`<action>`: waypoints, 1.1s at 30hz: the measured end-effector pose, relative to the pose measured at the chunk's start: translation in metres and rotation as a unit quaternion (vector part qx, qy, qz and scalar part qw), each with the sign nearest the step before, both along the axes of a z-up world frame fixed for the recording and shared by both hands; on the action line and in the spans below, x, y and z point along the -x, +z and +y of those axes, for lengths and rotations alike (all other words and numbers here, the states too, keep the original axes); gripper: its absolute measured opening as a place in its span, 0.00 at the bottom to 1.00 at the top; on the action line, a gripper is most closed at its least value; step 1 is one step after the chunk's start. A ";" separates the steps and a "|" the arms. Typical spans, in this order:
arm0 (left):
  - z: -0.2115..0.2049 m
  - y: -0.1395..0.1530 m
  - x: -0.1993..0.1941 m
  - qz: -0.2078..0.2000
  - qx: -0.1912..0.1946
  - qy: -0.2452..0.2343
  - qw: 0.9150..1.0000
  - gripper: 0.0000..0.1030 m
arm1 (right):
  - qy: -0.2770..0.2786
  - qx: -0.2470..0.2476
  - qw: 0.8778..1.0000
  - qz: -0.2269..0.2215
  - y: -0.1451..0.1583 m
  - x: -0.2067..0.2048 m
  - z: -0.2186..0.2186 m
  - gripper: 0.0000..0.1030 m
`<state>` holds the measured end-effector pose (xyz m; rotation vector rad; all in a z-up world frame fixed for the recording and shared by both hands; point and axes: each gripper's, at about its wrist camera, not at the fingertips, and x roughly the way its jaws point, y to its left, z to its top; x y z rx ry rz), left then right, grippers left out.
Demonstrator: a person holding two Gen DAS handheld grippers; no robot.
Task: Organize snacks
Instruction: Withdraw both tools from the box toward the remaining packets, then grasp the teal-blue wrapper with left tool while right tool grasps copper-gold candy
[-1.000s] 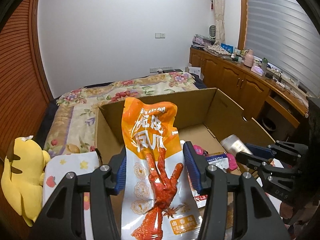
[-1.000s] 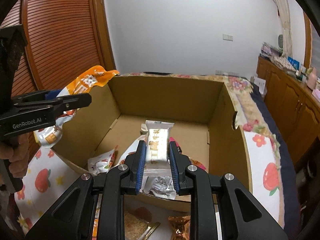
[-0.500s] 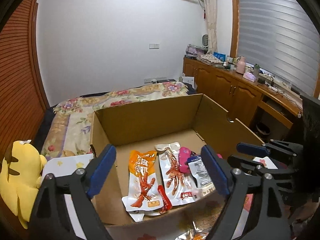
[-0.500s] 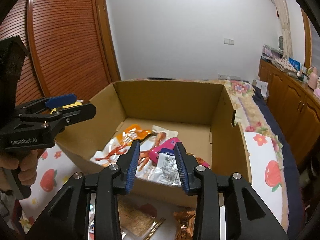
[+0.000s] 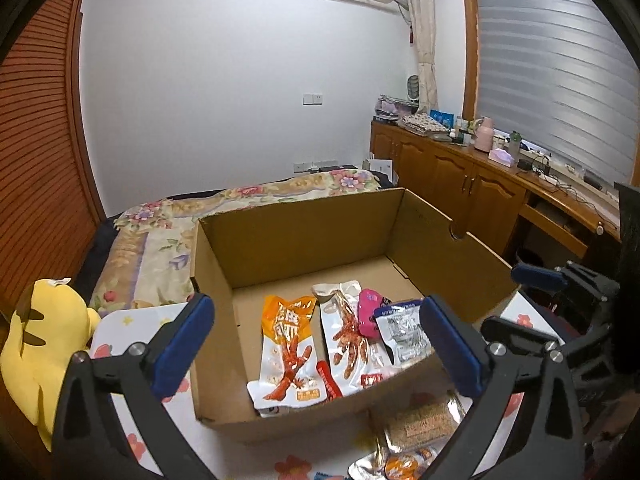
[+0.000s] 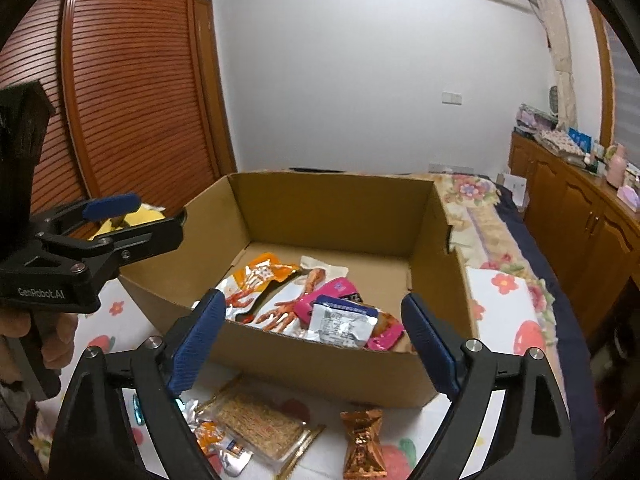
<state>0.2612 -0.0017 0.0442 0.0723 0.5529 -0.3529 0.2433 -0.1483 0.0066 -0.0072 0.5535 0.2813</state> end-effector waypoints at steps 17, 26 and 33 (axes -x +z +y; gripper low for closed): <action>0.017 -0.030 0.069 0.014 0.006 -0.046 0.999 1.00 | 0.016 0.030 0.999 0.023 -0.037 0.059 -0.017 0.88; 0.020 -0.075 0.080 0.075 -0.018 -0.059 0.995 0.99 | 0.022 0.053 0.995 0.076 -0.075 0.053 -0.020 0.84; 0.020 -0.105 0.076 0.123 -0.043 -0.062 0.989 0.98 | 0.024 0.052 0.991 0.122 -0.099 0.033 -0.024 0.79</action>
